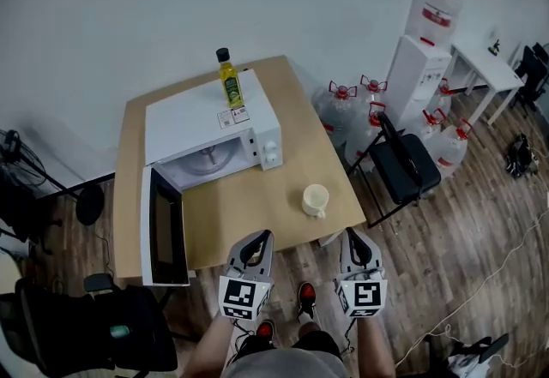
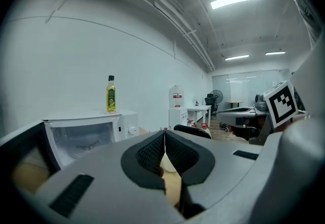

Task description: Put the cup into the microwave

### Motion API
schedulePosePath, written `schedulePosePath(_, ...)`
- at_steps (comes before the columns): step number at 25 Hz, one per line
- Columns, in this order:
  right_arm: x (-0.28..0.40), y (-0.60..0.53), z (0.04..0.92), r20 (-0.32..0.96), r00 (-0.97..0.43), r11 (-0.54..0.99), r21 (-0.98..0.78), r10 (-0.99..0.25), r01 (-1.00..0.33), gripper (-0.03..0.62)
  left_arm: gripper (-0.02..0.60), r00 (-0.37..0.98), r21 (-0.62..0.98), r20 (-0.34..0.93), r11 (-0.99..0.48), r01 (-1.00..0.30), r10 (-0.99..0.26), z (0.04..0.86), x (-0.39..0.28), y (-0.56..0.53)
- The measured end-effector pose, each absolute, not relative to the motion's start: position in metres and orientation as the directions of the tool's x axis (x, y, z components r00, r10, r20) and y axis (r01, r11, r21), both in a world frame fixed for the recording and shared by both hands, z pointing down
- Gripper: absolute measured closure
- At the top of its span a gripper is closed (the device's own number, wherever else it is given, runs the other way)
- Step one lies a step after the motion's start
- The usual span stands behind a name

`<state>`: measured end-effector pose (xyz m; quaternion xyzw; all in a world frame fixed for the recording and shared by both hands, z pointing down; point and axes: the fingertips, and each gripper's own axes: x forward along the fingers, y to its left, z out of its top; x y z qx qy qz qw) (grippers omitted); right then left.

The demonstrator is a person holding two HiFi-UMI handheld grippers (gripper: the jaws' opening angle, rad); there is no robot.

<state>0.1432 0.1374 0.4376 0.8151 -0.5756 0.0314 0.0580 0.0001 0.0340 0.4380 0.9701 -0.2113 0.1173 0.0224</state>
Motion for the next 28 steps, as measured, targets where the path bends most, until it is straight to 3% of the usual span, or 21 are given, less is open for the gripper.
schedulePosePath(24,0.188,0.047,0.606,0.363,0.084,-0.134,-0.113,-0.928,-0.985,0.574,0.557,0.742,0.041,0.43,-0.81,-0.585,-0.514,0.563,0.047,-0.027)
schedulePosePath(25,0.186,0.046,0.611,0.372,0.076,-0.129,-0.119,-0.925,-0.984,0.569,0.557,0.739,0.042,0.434,-0.808,-0.588,-0.515,0.565,0.047,-0.028)
schedulePosePath(28,0.184,0.045,0.625,0.395,0.057,-0.12,-0.137,-0.917,-0.983,0.473,0.557,0.732,0.041,0.446,-0.806,-0.591,-0.515,0.572,0.047,-0.027)
